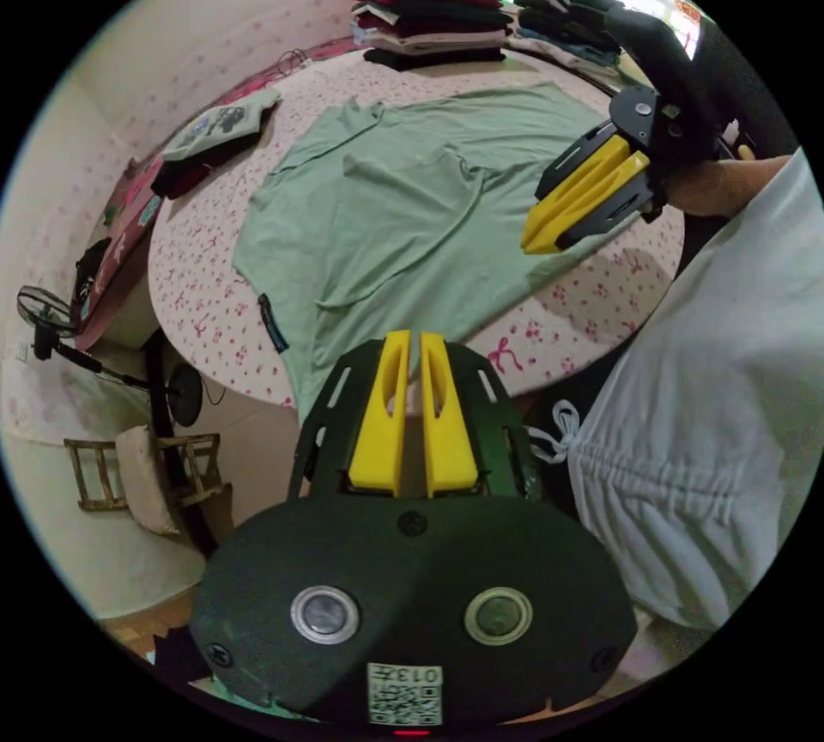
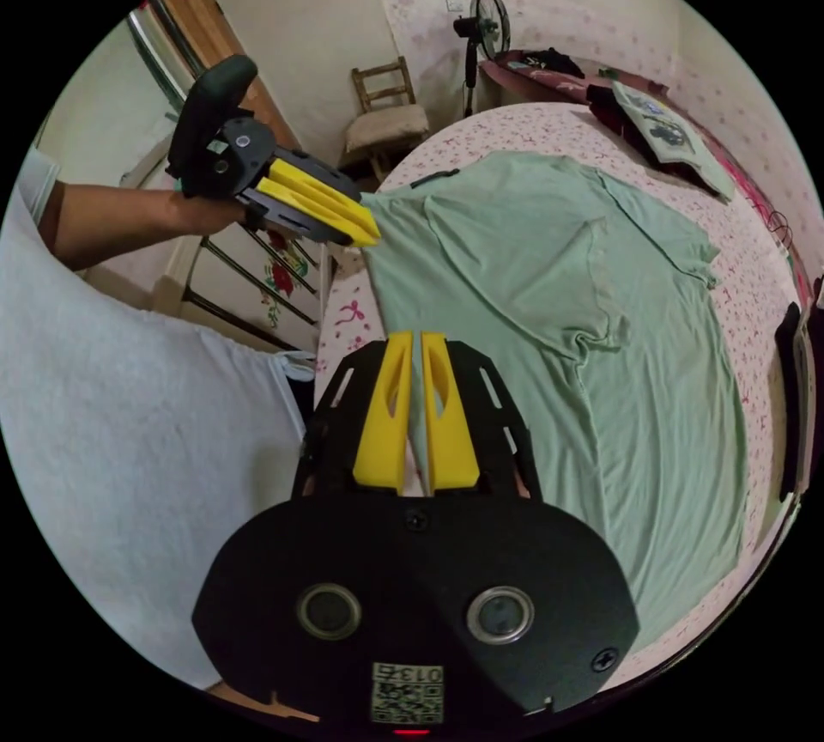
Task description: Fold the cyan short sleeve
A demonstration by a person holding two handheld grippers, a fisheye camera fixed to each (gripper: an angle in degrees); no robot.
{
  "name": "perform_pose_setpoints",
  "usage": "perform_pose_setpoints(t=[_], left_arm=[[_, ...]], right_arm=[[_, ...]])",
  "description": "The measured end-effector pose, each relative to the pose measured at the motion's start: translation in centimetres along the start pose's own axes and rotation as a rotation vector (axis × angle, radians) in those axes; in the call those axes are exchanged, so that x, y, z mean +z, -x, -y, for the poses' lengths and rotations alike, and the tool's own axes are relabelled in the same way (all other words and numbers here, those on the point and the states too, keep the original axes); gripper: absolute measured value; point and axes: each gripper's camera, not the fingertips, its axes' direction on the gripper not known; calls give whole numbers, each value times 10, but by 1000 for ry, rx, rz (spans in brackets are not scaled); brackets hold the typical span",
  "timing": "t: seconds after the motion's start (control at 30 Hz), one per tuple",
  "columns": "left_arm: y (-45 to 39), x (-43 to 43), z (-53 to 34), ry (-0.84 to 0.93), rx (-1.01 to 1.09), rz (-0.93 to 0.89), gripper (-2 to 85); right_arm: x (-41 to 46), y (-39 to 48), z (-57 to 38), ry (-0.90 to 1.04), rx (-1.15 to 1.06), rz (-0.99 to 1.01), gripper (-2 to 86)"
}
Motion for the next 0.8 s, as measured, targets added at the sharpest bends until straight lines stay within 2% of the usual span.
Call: perform_pose_setpoints(t=[0.1,0.37,0.57,0.63,0.73,0.8], left_arm=[[1,0,3,-3,51,-35,-2],[-9,-15,5,49,202,-24,-5],[3,-28,-4,46,112,-49,-4],[12,-47,-4,-18,35,-23,-3],[27,-57,4,-72,-61,14,-3],[30,-49,12,-25,-60,5,-4]], right_arm=[[14,3,1,60,-37,32,13],[6,10,-7,22,-69,-4,4],[14,14,-16,33,-110,-64,1],[9,15,-19,36,-116,-74,0],[-6,10,-34,-7,-73,-63,0],[-18,2,-49,-35,-4,-86,0]])
